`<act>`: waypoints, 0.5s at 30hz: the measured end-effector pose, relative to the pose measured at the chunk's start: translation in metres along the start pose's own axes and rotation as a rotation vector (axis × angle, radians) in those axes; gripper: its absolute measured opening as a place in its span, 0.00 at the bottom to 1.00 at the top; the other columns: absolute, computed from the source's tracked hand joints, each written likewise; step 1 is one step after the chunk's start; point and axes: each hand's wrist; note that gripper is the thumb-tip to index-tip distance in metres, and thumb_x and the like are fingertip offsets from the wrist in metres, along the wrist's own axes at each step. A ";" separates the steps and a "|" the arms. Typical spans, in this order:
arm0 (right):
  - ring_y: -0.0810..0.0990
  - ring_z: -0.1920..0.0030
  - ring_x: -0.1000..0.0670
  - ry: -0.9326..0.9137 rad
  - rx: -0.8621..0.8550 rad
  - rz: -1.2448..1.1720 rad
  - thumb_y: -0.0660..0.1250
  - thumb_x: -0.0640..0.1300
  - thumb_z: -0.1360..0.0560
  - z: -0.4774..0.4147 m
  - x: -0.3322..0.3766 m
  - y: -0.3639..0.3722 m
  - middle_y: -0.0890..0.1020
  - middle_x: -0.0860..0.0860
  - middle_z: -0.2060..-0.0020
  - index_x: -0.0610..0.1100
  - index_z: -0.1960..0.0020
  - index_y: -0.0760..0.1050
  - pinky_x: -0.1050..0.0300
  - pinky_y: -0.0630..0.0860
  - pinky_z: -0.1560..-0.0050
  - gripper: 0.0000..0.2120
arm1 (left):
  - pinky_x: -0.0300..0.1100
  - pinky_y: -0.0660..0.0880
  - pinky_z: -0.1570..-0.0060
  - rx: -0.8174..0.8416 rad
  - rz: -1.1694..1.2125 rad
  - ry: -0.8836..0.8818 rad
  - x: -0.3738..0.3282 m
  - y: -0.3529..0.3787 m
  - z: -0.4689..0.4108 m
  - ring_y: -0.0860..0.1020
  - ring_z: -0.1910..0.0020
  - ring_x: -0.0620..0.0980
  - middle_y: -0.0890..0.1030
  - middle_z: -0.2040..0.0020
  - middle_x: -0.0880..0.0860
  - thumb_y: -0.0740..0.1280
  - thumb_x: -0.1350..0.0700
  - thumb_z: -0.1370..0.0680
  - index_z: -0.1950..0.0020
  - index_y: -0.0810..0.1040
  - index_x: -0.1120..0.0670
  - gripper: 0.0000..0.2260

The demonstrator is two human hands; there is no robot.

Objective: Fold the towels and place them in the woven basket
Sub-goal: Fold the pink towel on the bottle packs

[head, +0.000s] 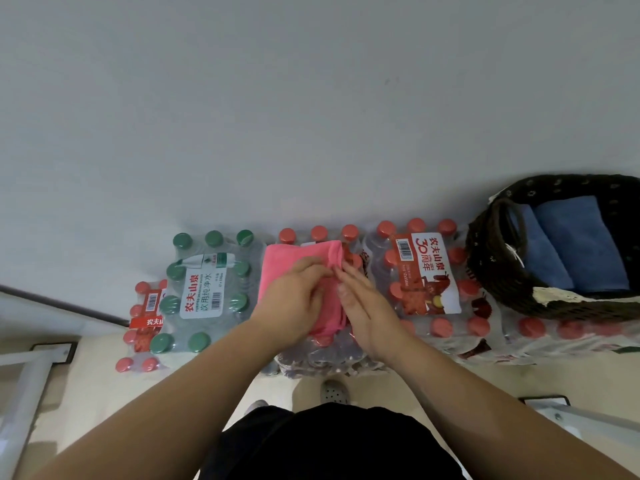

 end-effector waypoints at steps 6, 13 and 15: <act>0.47 0.23 0.61 -0.025 0.019 0.173 0.51 0.65 0.22 0.000 0.011 -0.003 0.51 0.57 0.20 0.52 0.19 0.49 0.63 0.46 0.25 0.36 | 0.63 0.55 0.25 0.072 -0.515 -0.024 0.013 0.006 0.002 0.58 0.22 0.59 0.61 0.21 0.54 0.54 0.36 0.24 0.21 0.62 0.52 0.34; 0.40 0.21 0.58 -0.129 0.061 0.458 0.50 0.65 0.20 -0.001 -0.001 -0.008 0.42 0.60 0.20 0.51 0.19 0.50 0.56 0.47 0.22 0.35 | 0.64 0.32 0.27 0.258 -0.639 -0.140 0.013 0.030 -0.013 0.32 0.22 0.58 0.35 0.20 0.55 0.44 0.33 0.26 0.20 0.33 0.52 0.41; 0.38 0.21 0.55 -0.093 0.107 0.559 0.48 0.66 0.21 0.000 -0.006 -0.008 0.42 0.58 0.20 0.49 0.18 0.48 0.52 0.46 0.21 0.36 | 0.66 0.33 0.27 0.254 -0.640 -0.169 0.012 0.034 -0.016 0.31 0.23 0.60 0.33 0.20 0.56 0.49 0.33 0.25 0.21 0.32 0.51 0.42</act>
Point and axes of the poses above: each hand's wrist, its own z-axis away from the middle knuckle, its own y-axis out of the palm, x = y × z
